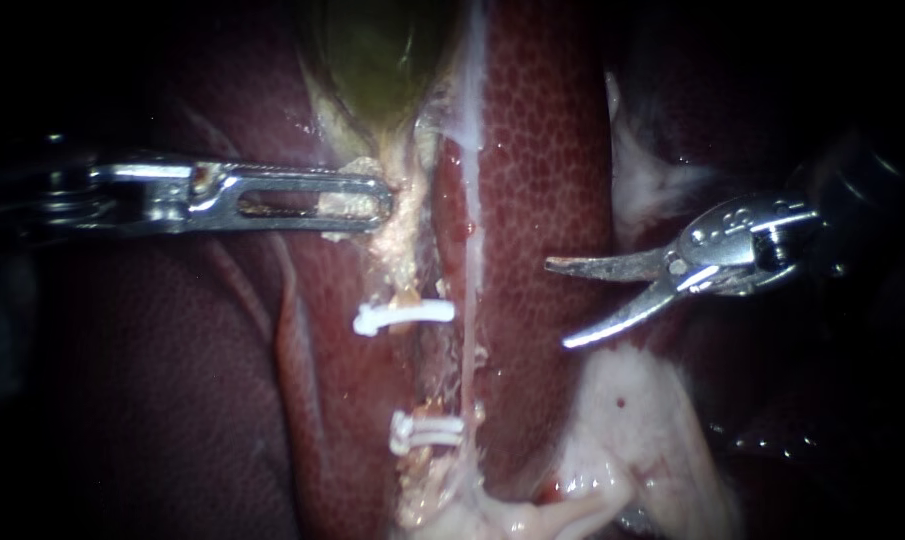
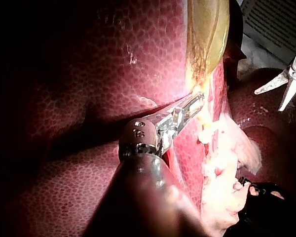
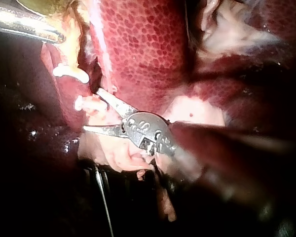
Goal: Go back from the cut left tube
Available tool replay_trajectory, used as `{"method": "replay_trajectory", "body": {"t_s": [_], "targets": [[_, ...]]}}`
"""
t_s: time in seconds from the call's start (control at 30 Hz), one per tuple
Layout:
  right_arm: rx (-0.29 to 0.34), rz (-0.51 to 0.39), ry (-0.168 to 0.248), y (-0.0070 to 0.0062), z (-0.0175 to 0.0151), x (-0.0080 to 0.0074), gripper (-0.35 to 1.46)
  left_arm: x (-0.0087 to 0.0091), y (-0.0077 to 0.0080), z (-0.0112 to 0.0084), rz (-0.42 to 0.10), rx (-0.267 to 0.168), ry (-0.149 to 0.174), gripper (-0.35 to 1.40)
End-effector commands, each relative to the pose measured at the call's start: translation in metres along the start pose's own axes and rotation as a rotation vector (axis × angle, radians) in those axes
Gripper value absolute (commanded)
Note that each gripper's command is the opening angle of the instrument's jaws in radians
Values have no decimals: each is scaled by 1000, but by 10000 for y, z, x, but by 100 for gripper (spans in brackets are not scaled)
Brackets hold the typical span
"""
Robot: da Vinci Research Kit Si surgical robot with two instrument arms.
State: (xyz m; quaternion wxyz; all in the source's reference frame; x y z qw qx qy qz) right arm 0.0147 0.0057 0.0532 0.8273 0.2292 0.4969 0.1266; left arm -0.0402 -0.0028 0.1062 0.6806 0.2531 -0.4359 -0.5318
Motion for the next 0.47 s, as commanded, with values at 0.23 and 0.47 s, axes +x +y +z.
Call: {"method": "replay_trajectory", "body": {"t_s": [0.23,0.47], "targets": [[1,-2,3,-1,1,1,143,1,-1,3,0,1,0,-35],[0,-7,5,-2,1,2,145,1,-1,3,0,1,1,-35]]}}
